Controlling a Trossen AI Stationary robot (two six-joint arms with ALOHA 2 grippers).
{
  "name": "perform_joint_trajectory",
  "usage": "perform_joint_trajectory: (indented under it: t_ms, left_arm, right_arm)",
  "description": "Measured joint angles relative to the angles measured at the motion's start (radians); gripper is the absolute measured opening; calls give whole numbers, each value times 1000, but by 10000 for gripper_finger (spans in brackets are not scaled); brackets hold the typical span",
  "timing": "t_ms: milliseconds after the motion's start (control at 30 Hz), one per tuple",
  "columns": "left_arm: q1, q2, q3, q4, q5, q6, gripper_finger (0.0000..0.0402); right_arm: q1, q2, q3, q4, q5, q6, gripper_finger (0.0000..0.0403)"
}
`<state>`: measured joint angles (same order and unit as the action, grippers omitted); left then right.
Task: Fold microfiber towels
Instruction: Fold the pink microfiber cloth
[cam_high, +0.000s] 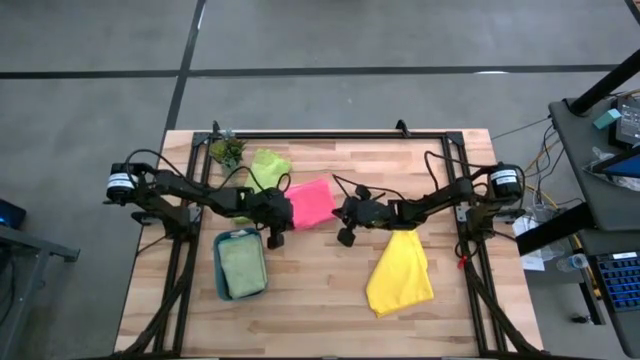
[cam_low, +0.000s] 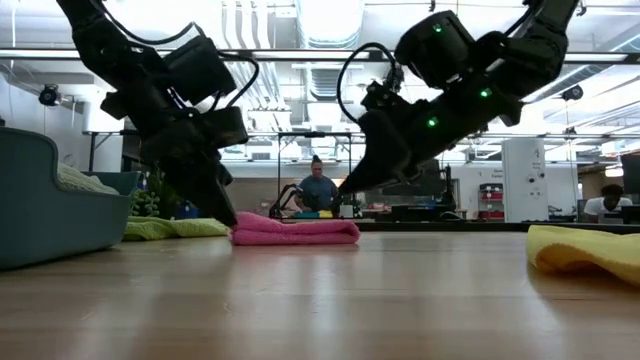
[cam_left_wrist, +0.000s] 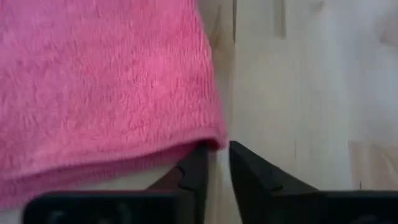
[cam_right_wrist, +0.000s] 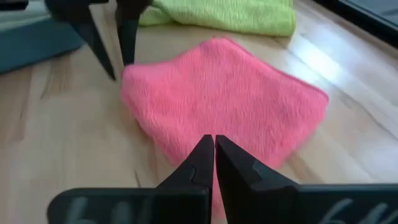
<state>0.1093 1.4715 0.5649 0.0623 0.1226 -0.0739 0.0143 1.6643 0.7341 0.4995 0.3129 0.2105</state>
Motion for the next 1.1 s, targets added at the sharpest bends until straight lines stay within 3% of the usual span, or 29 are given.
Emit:
perform_joint_trajectory:
  t_ms: [167, 300, 500, 767, 1000, 1100]
  left_arm:
    - [0, -12, 36, -118, 3, 3, 118]
    - [0, -48, 67, -191, 0, 58, 145]
    - [2, -58, 69, -56, -55, 118, 147]
    - [2, 74, 68, 33, -57, 130, 147]
    - [2, 138, 73, 41, 49, 82, 147]
    - [2, 141, 73, 41, 65, 80, 147]
  right_arm:
    - [-15, 46, 45, 0, -8, -41, 8]
    - [-28, 70, 54, 1, -10, -46, 8]
    - [-29, 81, 52, 1, -33, -28, 8]
    - [-29, 153, 66, 12, -33, -20, 8]
    - [-28, 146, 71, -142, -36, 31, 8]
    - [-26, 133, 71, -197, -91, 55, 8]
